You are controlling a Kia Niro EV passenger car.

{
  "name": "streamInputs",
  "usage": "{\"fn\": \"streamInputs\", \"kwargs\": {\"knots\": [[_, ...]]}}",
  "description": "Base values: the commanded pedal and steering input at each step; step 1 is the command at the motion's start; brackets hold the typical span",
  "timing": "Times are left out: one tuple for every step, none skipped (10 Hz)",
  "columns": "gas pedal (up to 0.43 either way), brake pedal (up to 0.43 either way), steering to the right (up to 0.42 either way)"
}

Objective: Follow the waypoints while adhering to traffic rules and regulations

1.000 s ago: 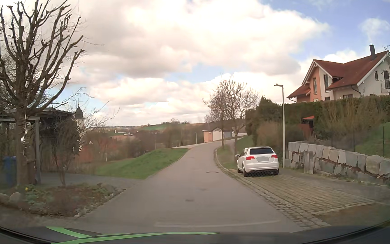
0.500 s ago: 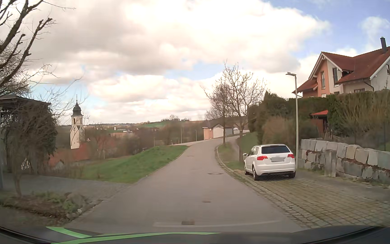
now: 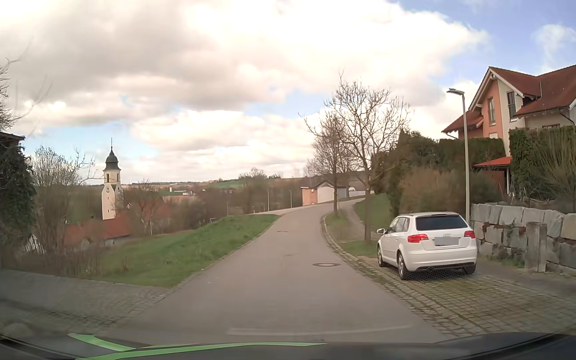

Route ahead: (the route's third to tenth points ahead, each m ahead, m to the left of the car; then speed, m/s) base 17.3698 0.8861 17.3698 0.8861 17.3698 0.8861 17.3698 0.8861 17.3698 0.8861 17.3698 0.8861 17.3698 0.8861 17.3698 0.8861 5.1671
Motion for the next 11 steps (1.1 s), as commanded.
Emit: {"fn": "streamInputs", "kwargs": {"knots": [[0.020, 0.000, -0.006], [0.028, 0.000, -0.005], [0.028, 0.000, -0.005], [0.028, 0.000, -0.005], [0.028, 0.000, -0.005], [0.028, 0.000, -0.003], [0.028, 0.000, 0.000], [0.028, 0.000, 0.000], [0.028, 0.000, 0.000], [0.028, 0.000, 0.000], [0.028, 0.000, 0.004]]}}
